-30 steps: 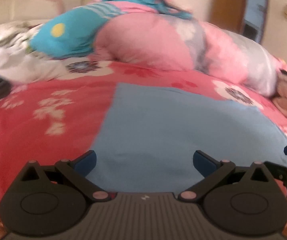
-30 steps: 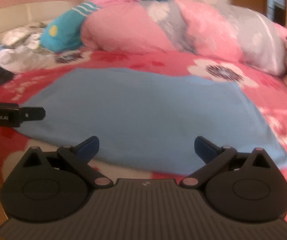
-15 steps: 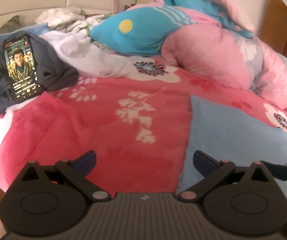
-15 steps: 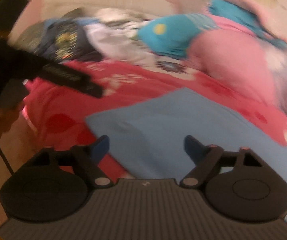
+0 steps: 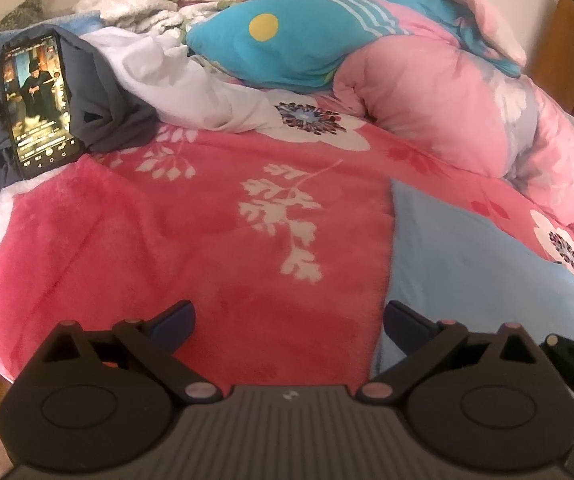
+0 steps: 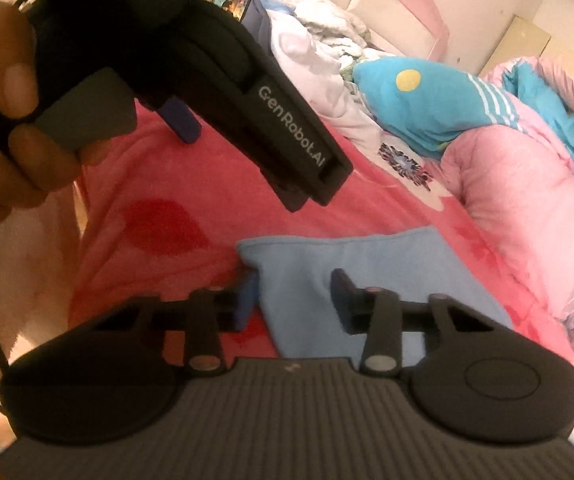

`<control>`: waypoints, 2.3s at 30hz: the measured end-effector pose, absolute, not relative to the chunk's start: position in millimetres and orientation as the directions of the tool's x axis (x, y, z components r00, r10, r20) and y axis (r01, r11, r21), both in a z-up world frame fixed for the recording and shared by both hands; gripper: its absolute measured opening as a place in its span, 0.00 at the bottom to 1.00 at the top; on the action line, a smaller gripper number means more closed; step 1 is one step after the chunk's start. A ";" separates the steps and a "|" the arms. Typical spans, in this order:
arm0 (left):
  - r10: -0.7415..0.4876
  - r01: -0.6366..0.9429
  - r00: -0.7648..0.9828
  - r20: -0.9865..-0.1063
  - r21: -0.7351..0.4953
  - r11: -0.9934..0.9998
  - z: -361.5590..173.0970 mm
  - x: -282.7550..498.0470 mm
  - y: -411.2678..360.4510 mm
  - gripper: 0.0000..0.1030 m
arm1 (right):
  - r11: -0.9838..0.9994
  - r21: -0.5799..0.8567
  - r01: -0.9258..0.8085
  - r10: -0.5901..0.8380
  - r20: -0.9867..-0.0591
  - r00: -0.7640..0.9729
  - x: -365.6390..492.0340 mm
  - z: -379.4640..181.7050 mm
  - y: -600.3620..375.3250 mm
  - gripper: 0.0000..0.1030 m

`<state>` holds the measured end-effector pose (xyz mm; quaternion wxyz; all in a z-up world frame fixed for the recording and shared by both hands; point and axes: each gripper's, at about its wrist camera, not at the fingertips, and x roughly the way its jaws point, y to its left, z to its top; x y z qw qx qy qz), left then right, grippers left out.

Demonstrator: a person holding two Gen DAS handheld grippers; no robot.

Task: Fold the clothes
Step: 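Grasp the shirt edge with the right gripper while the left gripper grasps beside it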

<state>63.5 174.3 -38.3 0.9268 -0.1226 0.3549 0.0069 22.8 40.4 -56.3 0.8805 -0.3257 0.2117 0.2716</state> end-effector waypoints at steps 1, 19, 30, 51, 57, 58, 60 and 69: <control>-0.076 -0.102 0.747 -0.661 -0.227 0.969 -38.5 64.1 175.5 0.98 | 0.638 -0.468 -0.612 0.333 -0.548 0.767 22.6 -56.4 40.9 0.34; -0.109 -0.103 0.792 -0.600 -0.309 0.945 -42.5 57.2 188.4 0.98 | 0.664 -0.490 -0.565 0.295 -0.522 0.800 11.3 -65.7 44.9 0.16; -0.347 -0.005 0.792 -0.502 -0.574 0.819 -37.7 77.3 204.3 0.89 | 0.907 0.126 -0.401 0.414 -0.437 0.799 35.4 -15.1 -41.8 0.03; -0.737 0.004 0.505 -0.450 -0.852 0.524 -76.6 242.4 154.3 0.86 | 0.872 0.337 -0.355 0.463 -0.332 0.822 52.2 -10.7 -91.8 0.03; -0.705 -0.004 0.466 -0.535 -0.797 0.603 -82.1 275.8 131.7 0.62 | 0.860 0.356 -0.365 0.478 -0.313 0.821 50.7 -14.4 -98.2 0.03; -0.696 -0.006 0.466 -0.546 -0.789 0.615 -83.1 279.8 128.5 0.56 | 0.859 0.358 -0.365 0.478 -0.309 0.822 50.4 -15.1 -99.6 0.03; -0.678 -0.014 0.466 -0.568 -0.772 0.636 -83.4 285.1 124.6 0.45 | 0.859 0.360 -0.365 0.477 -0.301 0.825 49.9 -16.8 -102.3 0.03; -0.549 0.003 0.489 -0.678 -0.628 0.778 -70.4 289.2 98.8 0.10 | 0.856 0.386 -0.343 0.462 -0.274 0.844 48.1 -30.3 -119.8 0.03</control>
